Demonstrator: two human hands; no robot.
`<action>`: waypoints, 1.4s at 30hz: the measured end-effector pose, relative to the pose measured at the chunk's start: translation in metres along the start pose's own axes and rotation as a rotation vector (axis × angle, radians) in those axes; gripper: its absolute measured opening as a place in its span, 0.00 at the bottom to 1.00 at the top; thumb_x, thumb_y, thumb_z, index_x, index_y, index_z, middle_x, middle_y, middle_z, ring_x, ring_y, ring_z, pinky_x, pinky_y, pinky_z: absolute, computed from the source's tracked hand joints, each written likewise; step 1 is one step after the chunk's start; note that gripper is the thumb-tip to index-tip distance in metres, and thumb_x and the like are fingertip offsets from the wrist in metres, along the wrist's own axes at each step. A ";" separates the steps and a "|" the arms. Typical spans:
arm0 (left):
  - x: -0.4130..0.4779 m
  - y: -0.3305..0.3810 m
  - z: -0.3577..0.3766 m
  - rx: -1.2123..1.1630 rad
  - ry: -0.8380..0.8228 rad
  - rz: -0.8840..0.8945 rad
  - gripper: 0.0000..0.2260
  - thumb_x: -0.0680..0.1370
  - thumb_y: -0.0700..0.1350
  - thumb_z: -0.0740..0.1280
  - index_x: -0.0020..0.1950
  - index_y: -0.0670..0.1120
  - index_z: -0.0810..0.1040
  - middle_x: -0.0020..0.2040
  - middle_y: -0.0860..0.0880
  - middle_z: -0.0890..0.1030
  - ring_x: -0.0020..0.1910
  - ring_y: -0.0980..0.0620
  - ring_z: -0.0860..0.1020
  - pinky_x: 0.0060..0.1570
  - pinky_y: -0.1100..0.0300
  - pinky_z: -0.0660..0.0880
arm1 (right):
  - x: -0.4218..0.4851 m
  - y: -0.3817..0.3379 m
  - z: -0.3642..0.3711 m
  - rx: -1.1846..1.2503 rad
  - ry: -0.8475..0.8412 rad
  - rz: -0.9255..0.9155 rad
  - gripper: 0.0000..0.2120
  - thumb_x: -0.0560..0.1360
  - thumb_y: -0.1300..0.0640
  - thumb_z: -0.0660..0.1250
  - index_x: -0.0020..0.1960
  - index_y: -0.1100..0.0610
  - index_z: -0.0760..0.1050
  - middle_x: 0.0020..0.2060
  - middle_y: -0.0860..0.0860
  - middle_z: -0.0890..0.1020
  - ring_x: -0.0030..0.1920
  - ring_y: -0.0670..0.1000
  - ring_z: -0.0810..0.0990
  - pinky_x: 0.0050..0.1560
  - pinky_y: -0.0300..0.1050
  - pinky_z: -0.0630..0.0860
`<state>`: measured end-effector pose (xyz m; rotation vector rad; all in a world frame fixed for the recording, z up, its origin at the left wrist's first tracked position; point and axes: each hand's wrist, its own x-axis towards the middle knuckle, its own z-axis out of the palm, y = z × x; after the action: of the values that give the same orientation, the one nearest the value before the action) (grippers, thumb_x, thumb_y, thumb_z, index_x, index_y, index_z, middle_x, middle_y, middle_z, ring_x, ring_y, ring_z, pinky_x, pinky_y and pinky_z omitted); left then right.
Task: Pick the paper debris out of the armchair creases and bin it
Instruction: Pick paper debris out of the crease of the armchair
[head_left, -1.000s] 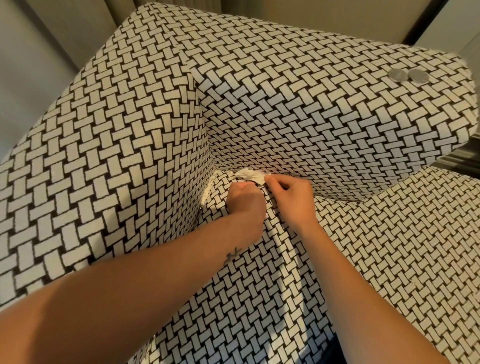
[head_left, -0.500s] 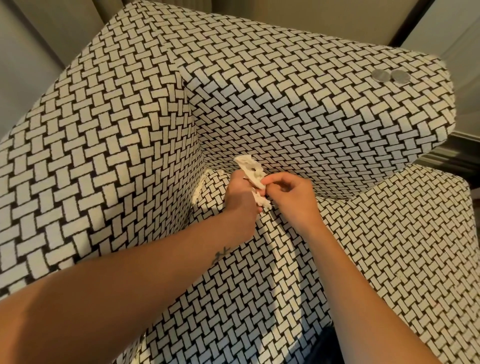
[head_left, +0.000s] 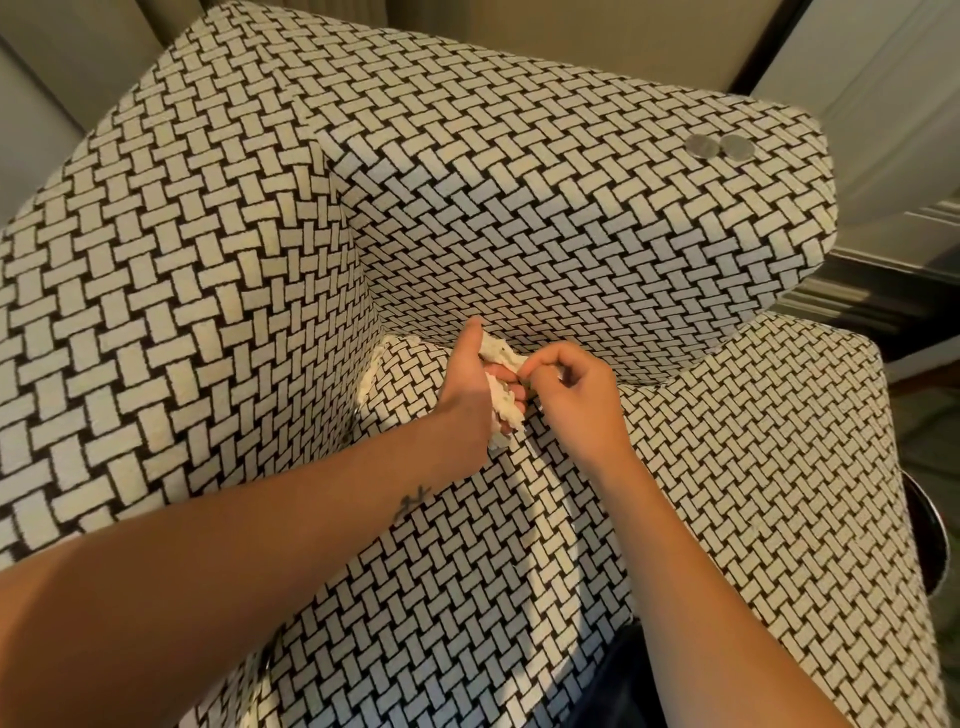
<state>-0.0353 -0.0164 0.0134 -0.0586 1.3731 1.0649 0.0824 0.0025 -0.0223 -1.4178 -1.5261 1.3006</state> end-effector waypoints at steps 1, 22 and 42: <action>-0.004 -0.001 -0.002 0.043 -0.025 0.021 0.27 0.80 0.65 0.60 0.39 0.42 0.77 0.29 0.46 0.76 0.28 0.49 0.72 0.32 0.60 0.68 | -0.002 0.000 -0.002 0.001 0.007 0.005 0.11 0.78 0.65 0.65 0.43 0.54 0.81 0.38 0.45 0.82 0.30 0.43 0.71 0.29 0.39 0.69; -0.023 0.000 -0.002 0.338 -0.180 0.011 0.14 0.86 0.46 0.58 0.45 0.44 0.76 0.22 0.51 0.78 0.18 0.58 0.75 0.18 0.69 0.67 | -0.028 -0.009 -0.006 0.080 0.007 0.029 0.12 0.79 0.65 0.63 0.58 0.51 0.70 0.37 0.50 0.74 0.31 0.47 0.70 0.28 0.44 0.69; -0.008 0.001 0.004 -0.005 -0.100 -0.029 0.09 0.86 0.44 0.57 0.55 0.44 0.75 0.56 0.39 0.84 0.53 0.44 0.84 0.56 0.48 0.81 | -0.048 -0.008 -0.006 0.023 0.059 -0.077 0.11 0.79 0.68 0.66 0.51 0.54 0.81 0.57 0.45 0.83 0.53 0.42 0.83 0.53 0.39 0.80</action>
<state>-0.0310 -0.0181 0.0216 -0.0287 1.2757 1.0338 0.0946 -0.0424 -0.0057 -1.3583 -1.5069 1.2162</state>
